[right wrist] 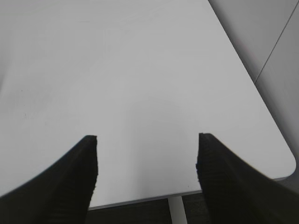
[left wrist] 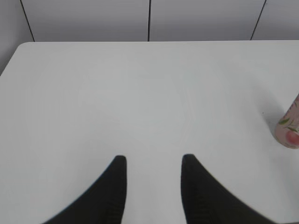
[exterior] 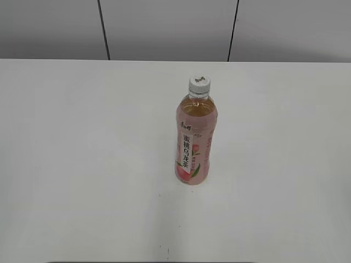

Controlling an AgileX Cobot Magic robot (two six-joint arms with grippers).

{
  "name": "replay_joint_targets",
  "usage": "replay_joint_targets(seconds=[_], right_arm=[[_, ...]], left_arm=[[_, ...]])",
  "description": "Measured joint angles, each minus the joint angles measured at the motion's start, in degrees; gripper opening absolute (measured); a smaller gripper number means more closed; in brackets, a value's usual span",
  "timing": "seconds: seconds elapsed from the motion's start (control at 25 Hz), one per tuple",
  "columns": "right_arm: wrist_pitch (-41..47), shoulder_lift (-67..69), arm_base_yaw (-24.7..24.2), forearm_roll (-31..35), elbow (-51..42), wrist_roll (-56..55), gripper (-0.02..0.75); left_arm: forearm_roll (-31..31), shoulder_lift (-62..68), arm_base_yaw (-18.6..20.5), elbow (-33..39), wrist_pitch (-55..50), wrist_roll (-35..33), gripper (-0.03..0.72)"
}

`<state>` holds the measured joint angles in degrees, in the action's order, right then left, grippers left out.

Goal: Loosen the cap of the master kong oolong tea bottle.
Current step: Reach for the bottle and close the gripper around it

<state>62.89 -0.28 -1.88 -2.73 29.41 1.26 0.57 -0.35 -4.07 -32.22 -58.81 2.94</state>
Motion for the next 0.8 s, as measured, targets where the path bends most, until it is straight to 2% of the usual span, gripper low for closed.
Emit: replay_joint_targets(seconds=[0.8], right_arm=[[0.0, 0.0, 0.0, 0.0, 0.0, 0.0, 0.505]], left_arm=[[0.0, 0.0, 0.0, 0.0, 0.0, 0.0, 0.241]])
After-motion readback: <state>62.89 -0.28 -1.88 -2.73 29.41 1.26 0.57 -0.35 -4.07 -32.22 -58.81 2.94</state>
